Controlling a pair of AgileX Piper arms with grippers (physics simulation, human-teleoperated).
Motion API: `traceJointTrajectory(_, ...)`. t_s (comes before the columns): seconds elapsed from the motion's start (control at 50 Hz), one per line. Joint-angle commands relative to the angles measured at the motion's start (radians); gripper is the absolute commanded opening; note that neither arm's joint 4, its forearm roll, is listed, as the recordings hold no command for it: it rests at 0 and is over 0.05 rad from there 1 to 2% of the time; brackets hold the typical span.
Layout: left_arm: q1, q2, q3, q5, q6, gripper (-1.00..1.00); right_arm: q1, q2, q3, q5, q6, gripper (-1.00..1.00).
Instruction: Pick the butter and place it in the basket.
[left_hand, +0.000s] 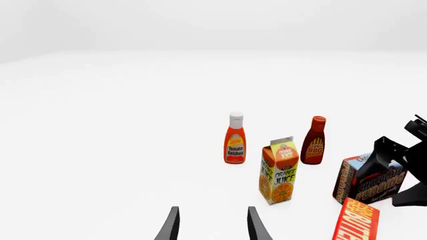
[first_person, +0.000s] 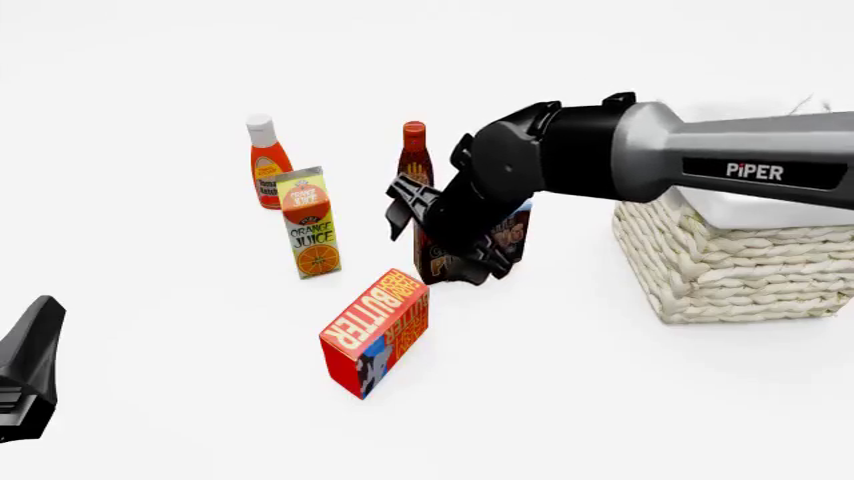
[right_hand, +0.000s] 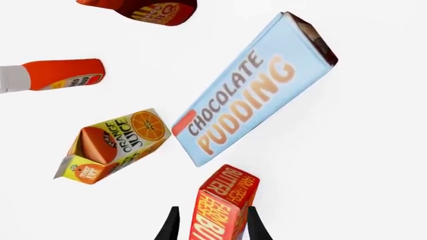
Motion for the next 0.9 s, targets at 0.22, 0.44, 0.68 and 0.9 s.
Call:
traceJointTrajectory(0.22, 0.0, 0.0, 0.0, 0.0, 0.0, 1.0, 0.009, 0.031, -0.007, -0.003, 0.019, 1.0)
traceJointTrajectory(0.44, 0.0, 0.0, 0.0, 0.0, 0.0, 1.0, 0.019, 0.049, -0.017, 0.001, 0.033, 1.0)
traceJointTrajectory(0.68, 0.0, 0.0, 0.0, 0.0, 0.0, 1.0, 0.037, 0.087, -0.055, 0.019, 0.051, 1.0)
traceJointTrajectory(0.9, 0.0, 0.0, 0.0, 0.0, 0.0, 1.0, 0.044, 0.115, -0.071, 0.023, 0.074, 1.0)
